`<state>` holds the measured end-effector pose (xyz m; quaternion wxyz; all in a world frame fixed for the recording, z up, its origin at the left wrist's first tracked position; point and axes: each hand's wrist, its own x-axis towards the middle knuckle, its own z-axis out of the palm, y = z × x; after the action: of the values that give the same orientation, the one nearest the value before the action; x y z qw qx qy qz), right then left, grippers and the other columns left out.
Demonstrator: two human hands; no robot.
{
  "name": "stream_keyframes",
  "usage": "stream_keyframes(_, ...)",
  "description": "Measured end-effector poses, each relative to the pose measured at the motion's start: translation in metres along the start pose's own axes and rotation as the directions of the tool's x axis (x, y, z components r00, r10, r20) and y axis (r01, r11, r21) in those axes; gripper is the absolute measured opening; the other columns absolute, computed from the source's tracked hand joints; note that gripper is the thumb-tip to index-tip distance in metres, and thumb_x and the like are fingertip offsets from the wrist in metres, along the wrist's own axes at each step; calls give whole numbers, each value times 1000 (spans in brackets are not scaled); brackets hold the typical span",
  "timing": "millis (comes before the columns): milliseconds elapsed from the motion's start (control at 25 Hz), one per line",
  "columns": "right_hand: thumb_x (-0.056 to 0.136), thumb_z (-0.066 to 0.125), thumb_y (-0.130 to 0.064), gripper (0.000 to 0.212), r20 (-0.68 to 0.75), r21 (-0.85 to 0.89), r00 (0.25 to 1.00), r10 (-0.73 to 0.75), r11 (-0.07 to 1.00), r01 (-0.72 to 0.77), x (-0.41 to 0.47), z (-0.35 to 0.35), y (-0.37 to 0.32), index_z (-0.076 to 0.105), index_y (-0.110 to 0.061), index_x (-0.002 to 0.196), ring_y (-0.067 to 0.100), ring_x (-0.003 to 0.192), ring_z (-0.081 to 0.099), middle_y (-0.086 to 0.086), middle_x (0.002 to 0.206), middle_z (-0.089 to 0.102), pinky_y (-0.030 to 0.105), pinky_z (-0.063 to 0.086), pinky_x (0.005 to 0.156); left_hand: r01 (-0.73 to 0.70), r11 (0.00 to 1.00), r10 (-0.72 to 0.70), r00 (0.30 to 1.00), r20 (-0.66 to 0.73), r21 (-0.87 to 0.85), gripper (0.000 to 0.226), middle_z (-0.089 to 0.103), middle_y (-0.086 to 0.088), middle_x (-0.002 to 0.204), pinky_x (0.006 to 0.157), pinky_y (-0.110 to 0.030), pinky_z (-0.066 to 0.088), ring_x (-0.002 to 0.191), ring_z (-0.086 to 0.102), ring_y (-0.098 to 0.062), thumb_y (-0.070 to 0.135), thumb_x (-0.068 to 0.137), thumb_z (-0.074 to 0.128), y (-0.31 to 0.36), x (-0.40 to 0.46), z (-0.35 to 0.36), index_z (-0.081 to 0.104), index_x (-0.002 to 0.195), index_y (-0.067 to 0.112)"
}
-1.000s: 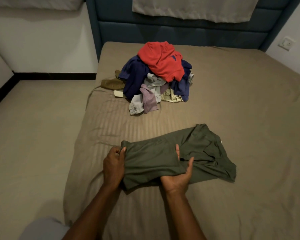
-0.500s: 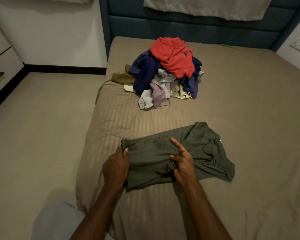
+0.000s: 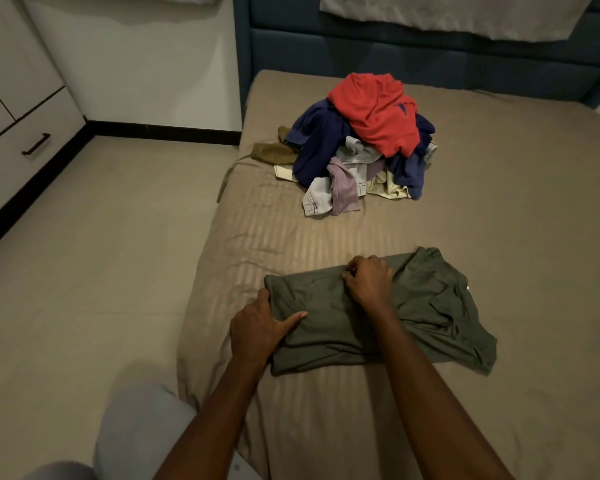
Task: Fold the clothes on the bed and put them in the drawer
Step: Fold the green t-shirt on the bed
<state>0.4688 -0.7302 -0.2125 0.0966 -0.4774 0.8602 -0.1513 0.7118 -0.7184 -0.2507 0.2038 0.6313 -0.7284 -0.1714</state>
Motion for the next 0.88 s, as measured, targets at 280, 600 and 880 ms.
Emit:
stream_keyframes(280,94,65,-13,14,-132,223,991,-26,973,56,18,3,9,72,-24,98,29,108,59,9,107,66,41,52,91,4,1000,-4,1000,10,-14,88,72,-9,89,68,-39,55,81,70,-32,95,67,56,0,1,0,60,116,22)
stream_keyframes(600,106,23,-60,76,-71,50,939,-337,939,341,-63,51,36,30,-7,160,23,156,22,10,168,25,39,15,128,-72,995,75,996,-57,64,61,70,-18,75,57,-40,51,65,67,-38,55,103,26,9,-8,13,63,91,9)
stream_keyframes(880,98,8,-74,91,41,285,968,-246,932,225,-59,38,31,16,-11,163,14,158,10,3,171,13,34,5,129,-42,852,22,999,-43,-522,23,70,-3,84,67,-37,50,78,67,-24,35,106,52,32,6,-6,62,99,15)
